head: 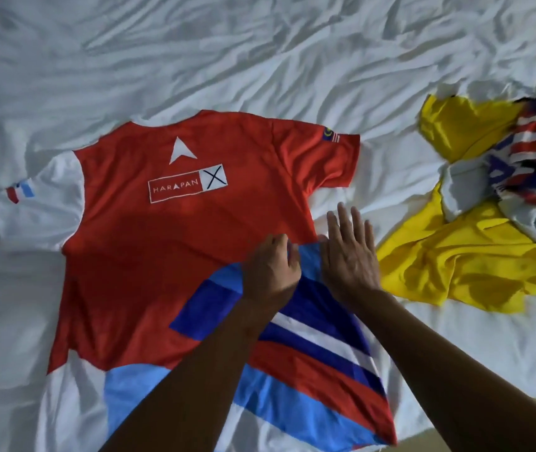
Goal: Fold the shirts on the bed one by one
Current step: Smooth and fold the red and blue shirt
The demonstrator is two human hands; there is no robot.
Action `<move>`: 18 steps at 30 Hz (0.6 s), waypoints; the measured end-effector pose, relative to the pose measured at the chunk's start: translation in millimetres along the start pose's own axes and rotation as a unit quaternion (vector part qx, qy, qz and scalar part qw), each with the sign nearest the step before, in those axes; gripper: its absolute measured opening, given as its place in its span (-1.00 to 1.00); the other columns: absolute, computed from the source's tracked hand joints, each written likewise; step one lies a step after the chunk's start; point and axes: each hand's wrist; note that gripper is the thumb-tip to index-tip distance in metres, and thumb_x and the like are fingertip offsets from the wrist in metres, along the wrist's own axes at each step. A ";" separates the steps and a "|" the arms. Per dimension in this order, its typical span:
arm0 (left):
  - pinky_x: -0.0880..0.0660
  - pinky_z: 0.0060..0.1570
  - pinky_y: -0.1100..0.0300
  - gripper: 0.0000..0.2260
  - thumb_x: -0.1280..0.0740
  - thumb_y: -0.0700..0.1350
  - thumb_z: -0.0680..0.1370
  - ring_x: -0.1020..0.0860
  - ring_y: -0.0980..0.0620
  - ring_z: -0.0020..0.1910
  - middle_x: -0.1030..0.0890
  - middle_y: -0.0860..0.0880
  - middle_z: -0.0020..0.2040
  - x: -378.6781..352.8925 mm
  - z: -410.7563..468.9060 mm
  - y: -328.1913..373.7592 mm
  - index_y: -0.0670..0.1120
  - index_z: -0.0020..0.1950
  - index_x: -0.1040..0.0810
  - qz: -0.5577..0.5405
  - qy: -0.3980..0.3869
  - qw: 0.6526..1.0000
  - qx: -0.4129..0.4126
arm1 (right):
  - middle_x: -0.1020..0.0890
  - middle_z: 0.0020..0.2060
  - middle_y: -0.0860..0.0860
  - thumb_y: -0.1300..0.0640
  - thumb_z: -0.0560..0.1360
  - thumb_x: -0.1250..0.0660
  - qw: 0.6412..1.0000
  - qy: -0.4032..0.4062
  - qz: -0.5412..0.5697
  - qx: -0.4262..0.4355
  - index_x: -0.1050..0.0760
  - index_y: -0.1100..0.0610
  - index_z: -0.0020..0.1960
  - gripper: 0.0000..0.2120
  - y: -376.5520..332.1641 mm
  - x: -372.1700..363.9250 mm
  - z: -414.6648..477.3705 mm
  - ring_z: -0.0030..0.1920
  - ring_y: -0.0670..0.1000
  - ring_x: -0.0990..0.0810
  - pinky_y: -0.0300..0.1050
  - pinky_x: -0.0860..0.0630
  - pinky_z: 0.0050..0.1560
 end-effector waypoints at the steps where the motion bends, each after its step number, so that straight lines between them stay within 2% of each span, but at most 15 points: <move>1: -0.51 -0.15 -0.11 -0.79 -0.28 -0.02 0.64 -0.59 -0.20 -0.12 -0.59 -0.12 -0.13 -2.6 10.1 5.7 -0.14 -0.08 -0.55 -0.015 -0.007 1.000 0.012 | -0.30 0.58 0.19 0.04 0.71 -0.12 1.000 0.019 0.001 0.006 -0.31 0.21 0.56 -0.52 3.1 -0.1 15.9 0.58 0.26 -0.22 0.23 -0.17 0.56; 2: -0.51 -0.11 -0.11 -0.79 -0.30 -0.01 0.63 -0.58 -0.18 -0.11 -0.59 -0.11 -0.12 -6.2 22.7 11.6 -0.13 -0.08 -0.54 -0.029 -0.015 0.999 0.028 | -0.42 0.49 0.19 0.07 0.68 -0.19 0.999 0.032 -0.001 0.010 -0.40 0.20 0.50 -0.57 6.8 -0.3 34.8 0.46 0.27 -0.37 0.23 -0.30 0.44; 4: -0.50 -0.02 -0.10 -0.78 -0.34 0.03 0.61 -0.58 -0.17 -0.07 -0.60 -0.10 -0.10 -12.6 48.5 22.6 -0.11 -0.08 -0.53 -0.059 -0.035 0.994 0.080 | -0.54 0.27 0.17 0.10 0.62 -0.28 0.999 0.044 -0.002 0.009 -0.50 0.17 0.38 -0.65 12.7 -0.9 76.1 0.23 0.28 -0.48 0.20 -0.43 0.19; 6: -0.53 0.03 -0.09 -0.75 -0.36 0.09 0.58 -0.60 -0.19 -0.03 -0.63 -0.12 -0.07 -16.8 69.5 30.2 -0.10 -0.04 -0.54 -0.047 -0.043 0.990 0.123 | -0.55 0.13 0.20 0.17 0.58 -0.33 0.998 0.059 0.024 0.015 -0.56 0.18 0.28 -0.72 16.0 -2.1 116.6 0.10 0.31 -0.50 0.19 -0.49 0.07; 8: -0.54 0.08 -0.08 -0.70 -0.36 0.12 0.57 -0.62 -0.21 0.03 -0.64 -0.15 0.01 -19.2 85.8 35.6 -0.12 0.05 -0.57 -0.014 -0.065 0.987 0.144 | -0.55 0.07 0.25 0.26 0.55 -0.34 0.995 0.066 0.068 0.031 -0.59 0.23 0.22 -0.75 16.2 -4.4 154.7 0.04 0.33 -0.51 0.21 -0.53 0.04; 10: -0.55 0.15 -0.05 -0.64 -0.37 0.12 0.57 -0.61 -0.21 0.11 -0.63 -0.17 0.10 -21.6 99.7 40.6 -0.14 0.17 -0.56 0.017 -0.097 0.980 0.172 | -0.54 0.14 0.28 0.31 0.55 -0.30 0.991 0.048 0.116 0.042 -0.57 0.27 0.27 -0.70 10.1 -5.3 190.5 0.13 0.35 -0.49 0.21 -0.51 0.14; 12: -0.53 0.17 -0.03 -0.63 -0.37 0.12 0.58 -0.62 -0.21 0.15 -0.63 -0.18 0.14 -27.5 110.0 41.9 -0.15 0.19 -0.56 0.060 -0.112 0.974 0.185 | -0.52 0.28 0.25 0.29 0.58 -0.26 0.988 0.027 0.146 0.037 -0.53 0.28 0.34 -0.66 1.7 -6.5 223.9 0.27 0.32 -0.46 0.16 -0.42 0.27; 15: -0.50 0.19 -0.02 -0.68 -0.38 0.08 0.58 -0.62 -0.24 0.16 -0.65 -0.19 0.15 -34.9 118.4 40.0 -0.15 0.15 -0.58 0.074 -0.114 0.971 0.196 | -0.43 0.48 0.14 0.15 0.64 -0.24 0.987 -0.008 0.159 0.023 -0.45 0.21 0.46 -0.59 -11.2 -12.9 262.4 0.41 0.24 -0.40 0.10 -0.36 0.39; 18: -0.52 0.15 -0.02 -0.75 -0.37 0.01 0.58 -0.63 -0.22 0.13 -0.65 -0.18 0.13 -36.9 123.6 31.8 -0.14 0.13 -0.59 0.054 -0.115 0.969 0.211 | -0.42 0.50 0.07 0.02 0.65 -0.24 0.983 -0.039 0.178 -0.011 -0.36 0.12 0.54 -0.52 -22.3 -22.9 284.1 0.45 0.18 -0.39 0.11 -0.40 0.38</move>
Point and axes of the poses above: each hand's wrist, its own z-axis towards the middle knuckle, its own x-axis out of the back of the hand, y = z × x
